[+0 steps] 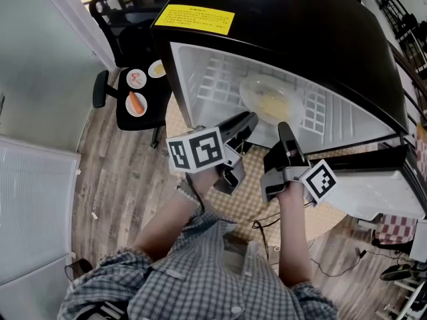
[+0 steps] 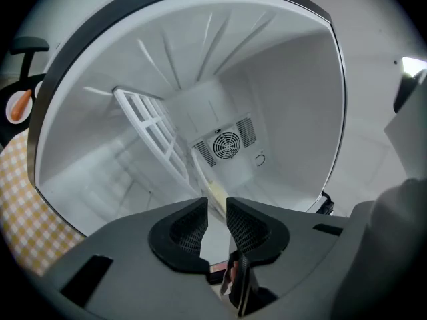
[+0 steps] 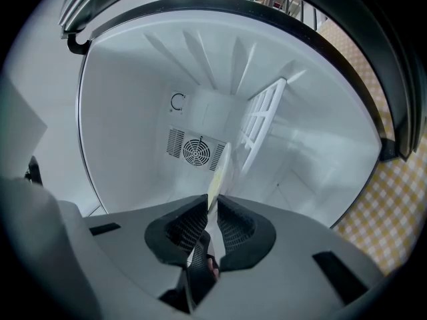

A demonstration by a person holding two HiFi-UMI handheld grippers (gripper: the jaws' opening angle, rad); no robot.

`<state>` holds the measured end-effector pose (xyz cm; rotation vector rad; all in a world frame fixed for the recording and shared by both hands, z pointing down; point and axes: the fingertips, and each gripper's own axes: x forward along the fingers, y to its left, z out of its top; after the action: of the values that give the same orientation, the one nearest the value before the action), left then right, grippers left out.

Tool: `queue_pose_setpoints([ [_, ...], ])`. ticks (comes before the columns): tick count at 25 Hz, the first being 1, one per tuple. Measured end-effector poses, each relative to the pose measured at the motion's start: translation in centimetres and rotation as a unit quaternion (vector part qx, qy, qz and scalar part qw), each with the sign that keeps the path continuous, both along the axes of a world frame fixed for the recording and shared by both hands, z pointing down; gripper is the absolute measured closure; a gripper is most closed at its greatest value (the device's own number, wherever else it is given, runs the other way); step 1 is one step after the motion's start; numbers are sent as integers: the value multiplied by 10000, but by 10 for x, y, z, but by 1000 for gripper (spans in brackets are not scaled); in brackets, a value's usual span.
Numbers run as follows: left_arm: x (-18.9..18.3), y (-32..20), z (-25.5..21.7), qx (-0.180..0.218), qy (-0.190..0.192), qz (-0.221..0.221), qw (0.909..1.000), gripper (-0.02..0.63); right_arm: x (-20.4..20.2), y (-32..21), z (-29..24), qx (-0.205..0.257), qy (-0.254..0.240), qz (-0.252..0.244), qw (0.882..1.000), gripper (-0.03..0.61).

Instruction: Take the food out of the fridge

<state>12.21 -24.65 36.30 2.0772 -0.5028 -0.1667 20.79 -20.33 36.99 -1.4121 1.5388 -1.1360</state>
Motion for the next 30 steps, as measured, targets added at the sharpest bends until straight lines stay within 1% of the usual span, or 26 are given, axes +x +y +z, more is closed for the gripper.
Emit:
queue_pose_setpoints([
  [5,2,-1,2,-181,155,-42,9997,532,-1,4,-2,66,3,-71,10000,541],
  [10,1,-8,2,-342,376,-241,9984,540,-2,6,-2,85,-1,-124,9999,543],
  [11,1,-9,1,-339,403,-266,9983,549,-2,7,-3,90,3,-138,9999,543],
  [18,-1,-9,0,-222,442,-286,9984,552,-3,8,-1,45,24,-181,9998,543],
  [27,-5,-2,-6,-62,378,-311,9988,558,-7,13,-2,22,103,-271,9996,542],
  [30,-8,1,-7,-71,398,-346,9986,558,-9,15,-4,43,123,-319,9994,541],
])
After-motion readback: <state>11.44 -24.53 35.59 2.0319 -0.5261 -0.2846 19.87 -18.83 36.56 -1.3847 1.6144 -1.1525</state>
